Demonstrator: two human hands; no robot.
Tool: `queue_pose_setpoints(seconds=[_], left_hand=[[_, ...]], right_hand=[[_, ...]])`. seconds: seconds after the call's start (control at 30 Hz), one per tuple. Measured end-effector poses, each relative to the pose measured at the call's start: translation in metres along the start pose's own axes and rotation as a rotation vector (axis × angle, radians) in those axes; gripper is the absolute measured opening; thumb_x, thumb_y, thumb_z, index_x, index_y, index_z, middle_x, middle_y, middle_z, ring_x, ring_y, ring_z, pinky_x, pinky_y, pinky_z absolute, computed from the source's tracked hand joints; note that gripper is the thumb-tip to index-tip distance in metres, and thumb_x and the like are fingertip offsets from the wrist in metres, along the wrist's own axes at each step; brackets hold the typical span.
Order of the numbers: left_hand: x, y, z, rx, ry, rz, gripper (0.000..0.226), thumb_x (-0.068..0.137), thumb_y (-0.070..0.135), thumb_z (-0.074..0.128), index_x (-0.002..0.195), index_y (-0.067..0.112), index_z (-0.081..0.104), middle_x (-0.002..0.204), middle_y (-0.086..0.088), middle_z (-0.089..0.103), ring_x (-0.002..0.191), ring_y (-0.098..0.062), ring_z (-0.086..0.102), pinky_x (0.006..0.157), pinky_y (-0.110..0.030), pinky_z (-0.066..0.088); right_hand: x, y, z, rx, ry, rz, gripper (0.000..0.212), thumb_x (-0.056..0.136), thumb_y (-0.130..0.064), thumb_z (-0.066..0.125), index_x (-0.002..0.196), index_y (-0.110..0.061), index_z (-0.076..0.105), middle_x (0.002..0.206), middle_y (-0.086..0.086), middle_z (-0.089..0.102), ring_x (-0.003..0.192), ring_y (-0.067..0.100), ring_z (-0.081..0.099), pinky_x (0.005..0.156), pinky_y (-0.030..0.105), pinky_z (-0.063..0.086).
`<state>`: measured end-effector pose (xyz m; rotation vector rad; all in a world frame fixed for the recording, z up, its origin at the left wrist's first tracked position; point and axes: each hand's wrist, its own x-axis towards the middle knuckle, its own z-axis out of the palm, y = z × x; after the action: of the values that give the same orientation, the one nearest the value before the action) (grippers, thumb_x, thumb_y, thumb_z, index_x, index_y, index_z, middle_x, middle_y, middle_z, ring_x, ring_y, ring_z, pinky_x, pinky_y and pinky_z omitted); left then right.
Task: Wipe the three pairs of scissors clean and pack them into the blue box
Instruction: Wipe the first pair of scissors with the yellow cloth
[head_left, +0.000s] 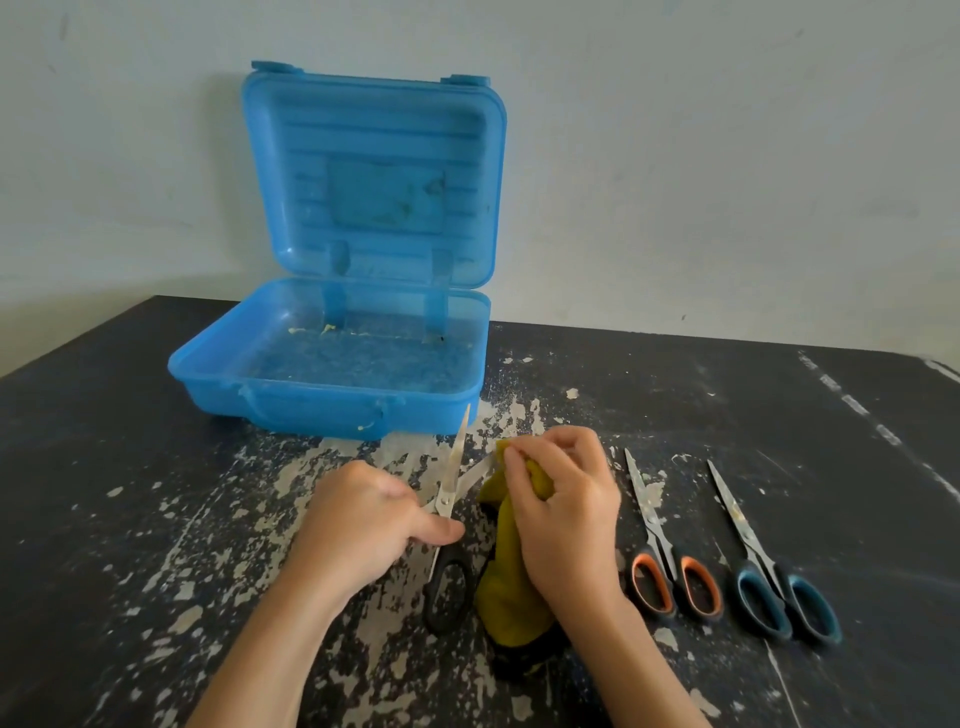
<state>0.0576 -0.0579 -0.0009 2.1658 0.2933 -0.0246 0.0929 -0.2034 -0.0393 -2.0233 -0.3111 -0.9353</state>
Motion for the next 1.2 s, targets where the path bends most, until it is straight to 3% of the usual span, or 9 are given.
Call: queue_pose_setpoints(seconds=[0.1,0.27,0.43,0.63,0.73,0.8,0.93,1.07,1.2], left_hand=[[0.000,0.000,0.000,-0.002,0.003,0.008,0.053,0.057,0.029,0.087,0.059,-0.014,0.055,0.045,-0.005,0.039,0.032,-0.012,0.028,0.045,-0.024,0.028],[-0.005,0.007,0.002,0.051,-0.022,0.038,0.039,0.058,0.024,0.087,0.039,0.011,0.056,0.028,0.008,0.043,0.027,-0.003,0.037,0.049,-0.022,0.033],[-0.003,0.002,0.000,0.003,0.011,0.007,0.053,0.057,0.027,0.087,0.057,-0.014,0.054,0.036,0.005,0.040,0.030,-0.009,0.032,0.044,-0.024,0.028],[-0.009,0.008,-0.002,0.039,-0.041,0.027,0.036,0.058,0.026,0.087,0.053,-0.001,0.064,0.034,0.008,0.042,0.028,-0.004,0.034,0.042,-0.021,0.031],[-0.011,0.010,-0.003,-0.022,-0.049,-0.038,0.026,0.060,0.026,0.087,0.054,0.013,0.065,0.034,0.009,0.047,0.030,-0.001,0.037,0.062,-0.042,0.053],[-0.011,0.011,-0.004,-0.040,-0.031,-0.062,0.024,0.060,0.027,0.087,0.065,0.012,0.068,0.035,0.008,0.048,0.032,-0.001,0.038,0.079,-0.053,0.051],[-0.009,0.009,-0.004,-0.050,-0.025,-0.027,0.028,0.059,0.030,0.087,0.064,0.012,0.066,0.032,0.007,0.045,0.027,-0.002,0.037,0.044,-0.027,0.035],[-0.008,0.007,0.002,-0.051,0.034,0.025,0.029,0.058,0.032,0.087,0.068,0.012,0.069,0.037,0.006,0.049,0.030,-0.001,0.039,0.042,-0.022,0.031],[-0.005,0.004,0.003,-0.060,0.101,0.018,0.030,0.057,0.029,0.088,0.072,0.009,0.072,0.047,0.002,0.050,0.040,-0.010,0.043,0.043,-0.021,0.031]], right_hand=[[-0.003,-0.002,0.003,-0.022,-0.011,-0.060,0.010,0.078,-0.007,0.062,0.083,-0.003,0.070,0.085,0.007,0.052,0.066,0.009,0.050,0.066,0.000,0.035],[0.002,0.010,0.000,-0.028,0.007,0.119,0.009,0.082,-0.004,0.065,0.088,-0.003,0.071,0.088,0.004,0.049,0.072,-0.002,0.044,0.070,-0.005,0.030],[0.001,0.000,-0.001,-0.029,0.040,0.042,0.009,0.080,-0.009,0.065,0.084,-0.005,0.072,0.086,0.005,0.052,0.069,0.002,0.046,0.071,-0.004,0.032],[0.002,0.009,-0.002,-0.038,-0.017,0.107,0.007,0.081,-0.002,0.065,0.084,-0.002,0.071,0.085,0.004,0.048,0.069,-0.004,0.042,0.069,-0.004,0.032],[0.006,0.012,-0.008,0.001,0.059,0.208,0.012,0.085,-0.009,0.063,0.091,-0.003,0.071,0.090,0.005,0.050,0.072,0.000,0.044,0.070,-0.002,0.031],[0.004,0.004,-0.007,-0.013,0.091,0.106,0.010,0.083,-0.008,0.065,0.088,-0.004,0.072,0.088,0.005,0.052,0.070,0.003,0.041,0.073,-0.002,0.032],[-0.004,-0.004,0.003,-0.014,0.007,0.000,0.014,0.079,-0.011,0.062,0.086,-0.003,0.072,0.085,0.007,0.054,0.076,-0.001,0.040,0.071,-0.004,0.031],[-0.006,-0.004,0.003,0.024,-0.058,-0.059,0.006,0.077,-0.004,0.066,0.080,-0.002,0.071,0.083,0.008,0.055,0.070,0.003,0.045,0.067,-0.001,0.035],[-0.014,-0.012,0.004,0.089,-0.190,-0.099,0.006,0.077,-0.006,0.065,0.075,-0.003,0.070,0.080,0.006,0.055,0.066,0.010,0.051,0.061,0.016,0.043]])
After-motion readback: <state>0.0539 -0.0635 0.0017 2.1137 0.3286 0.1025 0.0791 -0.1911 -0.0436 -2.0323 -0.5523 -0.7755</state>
